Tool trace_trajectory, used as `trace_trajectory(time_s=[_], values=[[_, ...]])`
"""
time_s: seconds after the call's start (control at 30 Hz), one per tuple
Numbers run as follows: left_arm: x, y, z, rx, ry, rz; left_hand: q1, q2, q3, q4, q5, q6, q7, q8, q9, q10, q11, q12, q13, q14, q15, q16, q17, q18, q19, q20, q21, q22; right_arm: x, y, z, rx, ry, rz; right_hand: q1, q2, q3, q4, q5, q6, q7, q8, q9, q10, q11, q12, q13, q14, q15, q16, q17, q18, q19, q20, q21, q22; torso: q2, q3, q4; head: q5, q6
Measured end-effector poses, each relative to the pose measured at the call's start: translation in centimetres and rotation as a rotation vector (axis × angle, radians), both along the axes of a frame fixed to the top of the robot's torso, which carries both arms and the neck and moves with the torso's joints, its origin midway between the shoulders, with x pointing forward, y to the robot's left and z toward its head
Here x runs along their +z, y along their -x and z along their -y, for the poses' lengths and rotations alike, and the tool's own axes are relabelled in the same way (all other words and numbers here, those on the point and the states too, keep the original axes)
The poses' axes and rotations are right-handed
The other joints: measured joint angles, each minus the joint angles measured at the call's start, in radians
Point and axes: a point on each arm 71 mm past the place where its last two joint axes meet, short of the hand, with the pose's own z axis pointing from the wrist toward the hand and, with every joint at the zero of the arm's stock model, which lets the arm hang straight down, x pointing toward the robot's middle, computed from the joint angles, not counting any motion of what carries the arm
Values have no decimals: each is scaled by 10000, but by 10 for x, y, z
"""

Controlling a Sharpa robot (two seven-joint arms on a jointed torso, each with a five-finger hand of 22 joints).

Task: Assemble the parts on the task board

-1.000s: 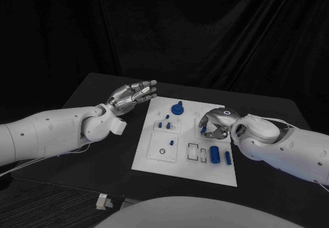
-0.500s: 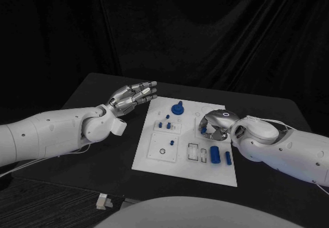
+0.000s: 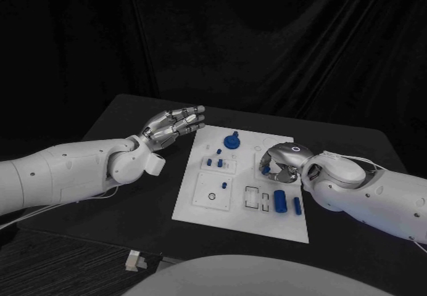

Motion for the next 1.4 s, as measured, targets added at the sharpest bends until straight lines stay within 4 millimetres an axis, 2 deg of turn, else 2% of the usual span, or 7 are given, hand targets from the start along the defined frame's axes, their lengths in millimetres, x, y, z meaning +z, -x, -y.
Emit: trace_trajectory(time_s=[0.13, 0.2, 0.33, 0.53, 0.77, 1.03, 1.4], values=[[0, 0, 0, 1, 0, -2, 0, 0, 0, 0, 0, 1, 0, 69, 0, 1, 1, 0, 0, 0, 0, 0, 0, 0, 0, 0, 0, 0, 3, 2, 1, 21, -134, 94, 0, 0, -1, -3, -235, 52, -53, 11, 19, 87, -16, -1, -2, 68, -69, 0, 0, -3, 67, -69, 2, 0, -3, 0, -1, 41, 1], [0, 0, 0, 3, -2, -3, 0, 0, 0, 0, 0, 1, 0, 73, 0, 1, 2, 0, 0, 0, 1, 0, 0, 0, 0, 0, 0, 0, 8, 3, 1, 58, -196, 174, 0, 0, 206, -207, -703, 125, -88, 11, 35, 111, -36, -110, -47, 69, -70, 0, 0, -4, 67, -70, 4, 0, -5, 0, -1, 58, 1], [0, 0, -1, 14, -6, -4, 0, 0, 0, 0, 0, 2, 0, 73, 1, 27, 25, 0, 0, 1, 1, 0, 1, 0, 0, 0, 0, 0, 26, 2, -2, 223, -384, 475, 0, 0, 319, -317, -1122, 122, -90, 11, 167, 207, -102, -201, -52, 69, -71, -1, 0, -3, 67, -71, 152, 0, -8, 0, -2, 93, 1], [0, 0, -1, 29, -16, -3, 0, 0, 0, 0, 0, 2, 0, 73, 1, 38, 37, 0, 0, 0, 1, 0, 1, 0, 0, 0, 0, 0, 62, 8, -16, 731, -771, 977, 0, 0, 319, -317, -1123, 176, -106, 10, 166, 285, -108, -275, -105, 69, -71, -2, -1, -6, 67, -71, 153, 0, -10, 0, -6, 106, 1], [-1, -1, -1, 22, -19, -1, 0, 0, 0, 0, 1, 2, 0, 73, 1, 38, 37, 0, 0, 1, 2, 0, 1, 0, 0, 0, 0, 0, 81, 31, -49, 1679, -1222, 996, -1, -1, 401, -399, -1123, 230, -126, 9, 167, 322, -136, -353, -131, 69, -71, -2, -1, -7, 66, -72, 154, 0, -14, 0, -6, 125, -3], [-1, -1, 1, -3, -11, -5, 0, 0, 0, 0, 5, 2, 1, 73, 1, 38, 38, 0, 0, -3, -1, -1, 1, 0, 0, 0, 0, -3, 80, 47, -93, 2614, -1256, 638, -2, -2, 403, -400, -1238, 231, -126, 5, 164, 392, -140, -503, -132, 69, -72, -127, -6, -9, 15, -121, 154, 0, -15, 0, -2, 132, -4], [-1, -1, 2, -13, -8, -4, 0, 0, 0, -1, 6, 2, 1, 73, 1, 37, 39, 0, 0, -3, -2, -1, 1, 0, 0, 0, 0, -3, 52, 57, -134, 3143, -578, -353, -4, -2, 554, -548, -1240, 264, -90, -91, 163, 410, -122, -655, -131, 69, -71, -243, -18, -8, -5, -141, 145, 0, 2, -1, 3, 216, -4]])
